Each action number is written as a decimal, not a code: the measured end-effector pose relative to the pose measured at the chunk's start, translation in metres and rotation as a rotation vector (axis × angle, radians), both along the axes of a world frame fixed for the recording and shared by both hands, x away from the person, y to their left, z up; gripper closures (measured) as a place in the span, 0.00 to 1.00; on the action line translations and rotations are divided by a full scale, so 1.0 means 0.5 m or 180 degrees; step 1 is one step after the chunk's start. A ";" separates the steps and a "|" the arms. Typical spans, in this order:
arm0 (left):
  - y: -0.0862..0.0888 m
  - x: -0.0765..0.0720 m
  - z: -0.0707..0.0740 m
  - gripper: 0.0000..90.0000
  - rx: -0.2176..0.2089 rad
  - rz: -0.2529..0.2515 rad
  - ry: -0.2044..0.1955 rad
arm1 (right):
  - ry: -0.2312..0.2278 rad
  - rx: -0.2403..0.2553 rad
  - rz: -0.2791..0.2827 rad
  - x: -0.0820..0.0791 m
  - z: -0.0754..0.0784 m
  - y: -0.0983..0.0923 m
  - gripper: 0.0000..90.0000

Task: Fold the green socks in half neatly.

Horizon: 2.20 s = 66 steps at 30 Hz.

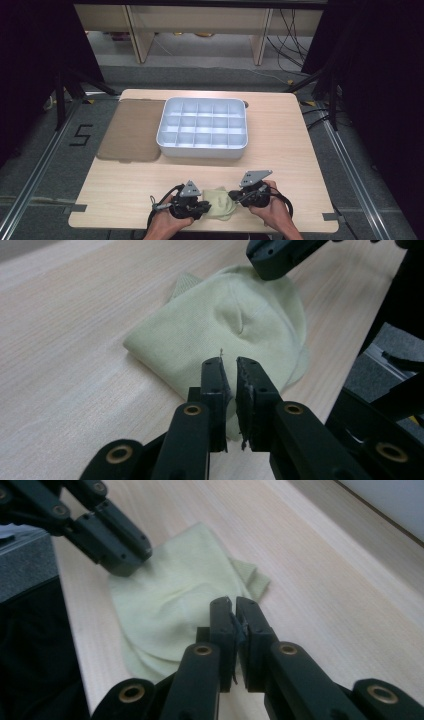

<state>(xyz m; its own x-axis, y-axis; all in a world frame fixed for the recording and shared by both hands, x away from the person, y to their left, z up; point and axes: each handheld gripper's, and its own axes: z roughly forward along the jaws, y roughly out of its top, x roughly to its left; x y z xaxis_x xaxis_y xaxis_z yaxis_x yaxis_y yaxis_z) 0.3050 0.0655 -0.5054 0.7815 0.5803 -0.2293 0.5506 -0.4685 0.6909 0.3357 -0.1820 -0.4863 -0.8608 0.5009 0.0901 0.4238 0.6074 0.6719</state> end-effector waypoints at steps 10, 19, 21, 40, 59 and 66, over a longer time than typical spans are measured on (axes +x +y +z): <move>0.001 0.023 -0.003 0.93 0.0030 0.0138 -0.0031 | 0.0067 -0.0100 0.0006 -0.010 -0.022 0.001 0.97; 0.007 0.046 -0.002 0.92 0.0076 0.0211 -0.0031 | 0.0126 -0.0075 0.0091 -0.032 -0.023 0.012 0.97; 0.008 0.050 -0.001 0.92 0.0069 0.0235 -0.0015 | 0.0142 -0.0112 0.0131 -0.030 -0.024 0.013 0.97; 0.025 0.054 0.005 0.65 0.0069 0.0445 0.0256 | 0.0123 -0.0057 0.0113 -0.034 -0.015 0.011 0.95; 0.022 0.049 -0.002 0.92 -0.0049 0.0497 0.0311 | 0.0047 -0.0010 0.0125 -0.034 -0.007 0.007 0.95; 0.019 0.044 0.013 0.94 -0.0024 0.0493 0.0153 | 0.0025 0.0092 0.0130 -0.035 0.000 0.011 0.95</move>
